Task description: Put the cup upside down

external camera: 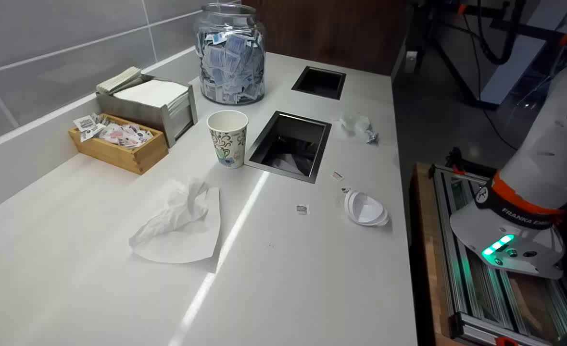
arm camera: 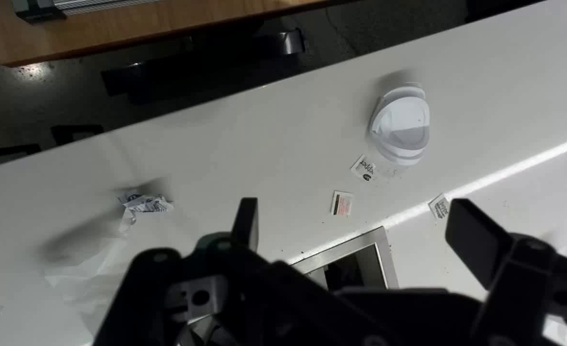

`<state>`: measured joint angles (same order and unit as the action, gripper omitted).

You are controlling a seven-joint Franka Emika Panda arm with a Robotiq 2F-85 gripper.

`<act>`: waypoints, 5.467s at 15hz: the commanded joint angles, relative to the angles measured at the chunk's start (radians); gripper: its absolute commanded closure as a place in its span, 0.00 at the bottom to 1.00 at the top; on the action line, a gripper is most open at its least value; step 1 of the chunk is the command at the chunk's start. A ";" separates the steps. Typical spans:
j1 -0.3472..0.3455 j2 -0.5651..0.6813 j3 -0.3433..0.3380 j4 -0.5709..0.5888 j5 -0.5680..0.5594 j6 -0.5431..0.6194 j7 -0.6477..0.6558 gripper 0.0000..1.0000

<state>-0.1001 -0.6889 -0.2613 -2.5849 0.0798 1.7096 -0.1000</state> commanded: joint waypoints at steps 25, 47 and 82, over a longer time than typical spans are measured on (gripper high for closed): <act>0.107 0.399 0.238 0.085 0.062 0.741 0.163 0.00; 0.116 0.653 0.275 0.240 0.092 0.873 0.330 0.00; 0.333 0.840 0.078 0.366 -0.587 1.201 0.755 0.99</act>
<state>0.1552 0.1651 -0.0945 -2.2027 -0.3115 2.8908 0.5140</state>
